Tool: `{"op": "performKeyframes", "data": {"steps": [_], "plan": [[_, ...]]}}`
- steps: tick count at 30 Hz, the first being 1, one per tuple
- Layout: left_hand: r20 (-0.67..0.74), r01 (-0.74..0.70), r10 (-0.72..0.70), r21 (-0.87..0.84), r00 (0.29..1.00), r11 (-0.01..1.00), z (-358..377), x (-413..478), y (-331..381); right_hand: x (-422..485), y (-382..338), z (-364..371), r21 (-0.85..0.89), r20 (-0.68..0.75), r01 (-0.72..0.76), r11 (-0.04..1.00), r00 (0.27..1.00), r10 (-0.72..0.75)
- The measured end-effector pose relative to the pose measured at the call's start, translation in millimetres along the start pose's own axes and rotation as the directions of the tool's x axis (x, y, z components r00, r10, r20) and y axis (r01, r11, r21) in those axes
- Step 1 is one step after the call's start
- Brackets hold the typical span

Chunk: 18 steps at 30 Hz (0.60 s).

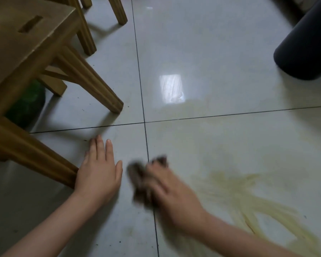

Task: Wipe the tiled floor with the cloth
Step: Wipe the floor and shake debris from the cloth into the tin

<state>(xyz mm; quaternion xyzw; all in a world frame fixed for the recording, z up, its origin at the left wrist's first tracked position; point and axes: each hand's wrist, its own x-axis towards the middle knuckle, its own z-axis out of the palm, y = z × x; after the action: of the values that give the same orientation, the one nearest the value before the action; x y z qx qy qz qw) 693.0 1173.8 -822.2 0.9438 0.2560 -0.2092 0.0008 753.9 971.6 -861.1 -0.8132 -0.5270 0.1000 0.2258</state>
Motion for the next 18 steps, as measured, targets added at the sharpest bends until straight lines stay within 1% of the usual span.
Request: {"op": "performKeyframes", "data": {"steps": [1,2,3,4,5,6,7,8,9,10,11,12,13,14,15,16,17,18], "plan": [[0.005,-0.005,0.005,-0.005,1.000,1.000,-2.1,-0.4,-1.1,-23.5,-1.4,-2.5,-0.012,0.086,0.152,0.988,0.985,-0.150],[0.012,-0.006,0.006,-0.019,1.000,1.000,-4.1,-1.1,-2.2,-33.4,6.7,-13.4,0.010,0.162,0.250,0.968,0.955,-0.248],[0.019,-0.005,0.006,-0.026,1.000,1.000,-6.2,-1.4,-2.1,-32.5,21.9,-27.3,0.017,0.223,0.299,0.954,0.929,-0.295],[0.022,-0.004,0.005,-0.025,1.000,1.000,-7.9,-1.1,-1.2,-23.3,40.8,-43.8,0.005,0.225,0.300,0.954,0.929,-0.294],[0.024,0.000,0.000,-0.012,1.000,1.000,-9.0,-0.9,-0.1,-8.4,63.4,-58.7,-0.027,0.185,0.273,0.962,0.947,-0.264],[0.019,0.008,-0.008,0.004,1.000,1.000,-9.3,-1.2,0.7,9.0,88.3,-72.1,-0.095,0.115,0.183,0.978,0.978,-0.172],[0.005,0.017,-0.017,0.015,1.000,1.000,-9.2,-1.9,2.3,26.4,111.9,-83.7,-0.148,0.031,0.004,0.989,1.000,0.000],[-0.015,0.021,-0.020,0.022,1.000,1.000,-8.3,-2.6,4.6,39.6,132.1,-93.1,-0.169,-0.044,-0.193,0.967,0.981,0.188],[-0.044,0.014,-0.013,0.021,0.999,1.000,-7.6,-3.2,8.1,48.6,144.5,-97.9,-0.156,-0.106,-0.336,0.929,0.941,0.322],[-0.075,-0.009,0.010,0.017,0.997,1.000,-6.8,-3.0,11.9,52.6,145.1,-96.6,-0.131,-0.156,-0.427,0.895,0.900,0.407],[-0.098,-0.041,0.041,0.003,0.994,0.999,-5.8,-3.3,15.7,52.1,137.5,-87.1,-0.100,-0.200,-0.476,0.874,0.870,0.451],[-0.104,-0.077,0.074,-0.025,0.992,0.997,-5.2,-4.3,21.5,45.3,122.4,-73.4,-0.089,-0.222,-0.491,0.866,0.858,0.463],[-0.100,-0.117,0.111,-0.056,0.989,0.991,-4.7,-4.4,29.5,29.6,103.7,-58.4,-0.071,-0.249,-0.465,0.882,0.865,0.436],[-0.094,-0.154,0.146,-0.086,0.985,0.984,-3.8,-3.7,39.1,7.0,80.8,-45.9,-0.056,-0.245,-0.410,0.910,0.890,0.386],[-0.083,-0.179,0.171,-0.109,0.982,0.978,-3.2,-2.8,49.5,-18.6,55.2,-38.3,-0.055,-0.199,-0.320,0.946,0.932,0.303],[-0.065,-0.197,0.190,-0.125,0.980,0.972,-3.0,-2.3,60.0,-44.0,34.3,-34.3,-0.052,-0.103,-0.208,0.977,0.974,0.202],[-0.038,-0.210,0.207,-0.131,0.978,0.969,-3.1,-2.1,70.3,-67.6,24.2,-35.5,-0.062,-0.003,-0.079,0.995,0.997,0.079],[0.001,-0.216,0.218,-0.134,0.976,0.967,-3.0,-2.9,78.9,-73.5,23.9,-37.2,-0.037,0.106,0.011,0.999,0.994,-0.007]]}}
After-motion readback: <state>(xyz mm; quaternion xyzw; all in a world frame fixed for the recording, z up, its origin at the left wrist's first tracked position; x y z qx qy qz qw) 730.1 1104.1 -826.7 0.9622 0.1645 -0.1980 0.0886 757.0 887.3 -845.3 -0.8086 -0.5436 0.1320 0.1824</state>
